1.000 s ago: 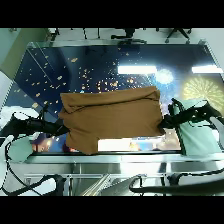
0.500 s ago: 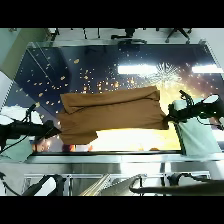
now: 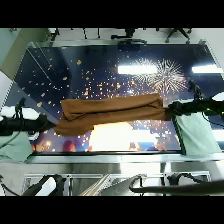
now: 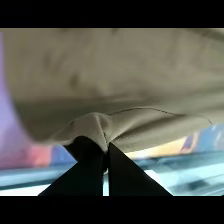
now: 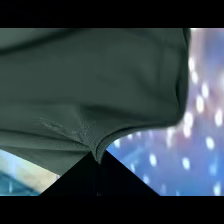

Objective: Fold the shirts.

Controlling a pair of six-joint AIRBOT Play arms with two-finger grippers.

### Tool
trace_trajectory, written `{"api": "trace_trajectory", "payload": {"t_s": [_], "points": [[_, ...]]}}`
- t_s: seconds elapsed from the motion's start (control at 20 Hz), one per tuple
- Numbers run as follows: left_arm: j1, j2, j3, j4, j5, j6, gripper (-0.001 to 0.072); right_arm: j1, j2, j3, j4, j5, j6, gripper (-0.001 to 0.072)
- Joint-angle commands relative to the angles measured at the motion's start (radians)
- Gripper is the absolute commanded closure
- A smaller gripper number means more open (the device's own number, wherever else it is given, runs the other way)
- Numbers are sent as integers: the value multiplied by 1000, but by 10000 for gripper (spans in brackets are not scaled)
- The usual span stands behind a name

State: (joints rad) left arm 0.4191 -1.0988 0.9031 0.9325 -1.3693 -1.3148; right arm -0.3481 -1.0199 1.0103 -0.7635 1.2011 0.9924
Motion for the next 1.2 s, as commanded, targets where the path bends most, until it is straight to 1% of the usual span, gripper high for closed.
{"api": "trace_trajectory", "payload": {"t_s": [0.0,0.15,0.25,0.45,0.5,0.55,0.6,0.65,0.7,0.75,0.85,1.15], "points": [[-114,-177,206,-42,78,-4,693,13,-68,26,202,-143,-151,690],[-160,-353,356,-43,136,-22,693,38,-171,64,270,-231,-227,690],[-177,-461,436,-43,151,-23,692,56,-255,103,279,-256,-260,690],[-219,-648,573,-43,162,-23,688,71,-371,166,277,-261,-269,683],[-224,-686,606,-43,161,-23,686,69,-378,175,277,-265,-288,638],[-229,-721,645,-43,145,-24,572,64,-377,187,269,-274,-290,493],[-229,-747,686,-43,120,-45,199,56,-372,205,247,-273,-290,412],[-229,-767,728,-42,90,-74,-6,46,-365,227,208,-273,-290,362],[-227,-778,768,-43,57,-82,-6,35,-363,246,170,-272,-287,250],[-227,-782,805,-42,22,-83,-6,31,-364,255,145,-272,-275,181],[-228,-780,871,-43,-37,-85,-6,34,-374,254,111,-254,-240,180],[-252,-780,988,-45,-167,-131,-5,68,-456,255,109,-212,-240,187]]}}
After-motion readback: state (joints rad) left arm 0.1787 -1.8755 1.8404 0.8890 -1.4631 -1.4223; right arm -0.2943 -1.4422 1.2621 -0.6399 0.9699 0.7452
